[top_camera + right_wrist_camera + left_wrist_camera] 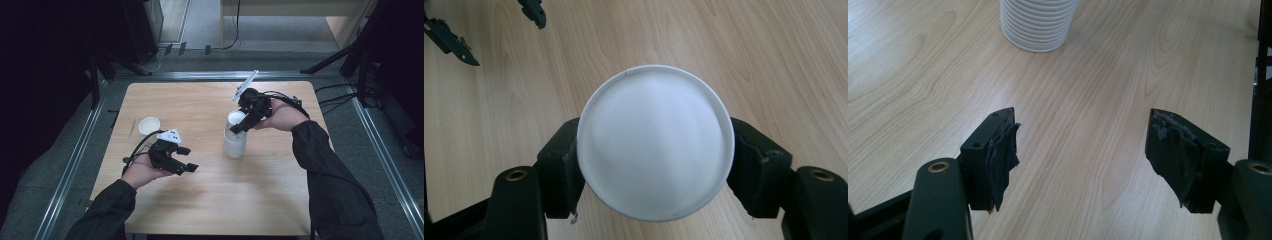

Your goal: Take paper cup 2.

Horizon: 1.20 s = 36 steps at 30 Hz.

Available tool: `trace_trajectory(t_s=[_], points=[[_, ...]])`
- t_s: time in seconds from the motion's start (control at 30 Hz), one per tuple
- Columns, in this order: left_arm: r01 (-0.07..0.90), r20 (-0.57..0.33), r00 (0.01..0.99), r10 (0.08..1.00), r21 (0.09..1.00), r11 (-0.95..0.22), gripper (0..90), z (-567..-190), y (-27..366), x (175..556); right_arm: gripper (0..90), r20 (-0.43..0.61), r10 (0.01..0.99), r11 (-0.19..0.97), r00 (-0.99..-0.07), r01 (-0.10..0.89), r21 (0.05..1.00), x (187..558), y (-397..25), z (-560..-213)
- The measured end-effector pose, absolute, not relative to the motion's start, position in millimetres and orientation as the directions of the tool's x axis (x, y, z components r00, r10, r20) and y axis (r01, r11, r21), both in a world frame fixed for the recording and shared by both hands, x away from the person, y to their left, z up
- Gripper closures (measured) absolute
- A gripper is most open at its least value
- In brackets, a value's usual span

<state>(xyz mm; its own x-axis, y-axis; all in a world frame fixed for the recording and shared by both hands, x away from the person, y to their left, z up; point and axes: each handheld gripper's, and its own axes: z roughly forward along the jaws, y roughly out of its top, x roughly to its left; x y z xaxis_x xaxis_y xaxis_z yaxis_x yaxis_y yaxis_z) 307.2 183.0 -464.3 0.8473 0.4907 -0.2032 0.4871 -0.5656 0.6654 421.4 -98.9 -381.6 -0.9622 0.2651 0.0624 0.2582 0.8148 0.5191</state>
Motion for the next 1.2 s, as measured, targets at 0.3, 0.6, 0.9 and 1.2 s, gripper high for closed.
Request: trace_trajectory(t_s=[0.3,0.6,0.9,1.2], points=[[0.482,-0.200,0.850,0.487,0.669,-0.566,28.9,-464,183,307,33.2,0.069,0.279,0.803,-0.958,0.272,0.530,420,-102,-370],[0.495,-0.219,0.843,0.491,0.672,-0.551,25.8,-462,184,308,33.4,0.069,0.278,0.802,-0.958,0.271,0.532,419,-103,-351],[0.494,-0.221,0.842,0.493,0.683,-0.538,25.4,-460,185,308,33.4,0.053,0.293,0.800,-0.955,0.276,0.533,414,-105,-332],[0.498,-0.234,0.841,0.487,0.688,-0.529,25.3,-459,187,308,33.5,0.024,0.290,0.792,-0.957,0.254,0.556,404,-113,-302]])
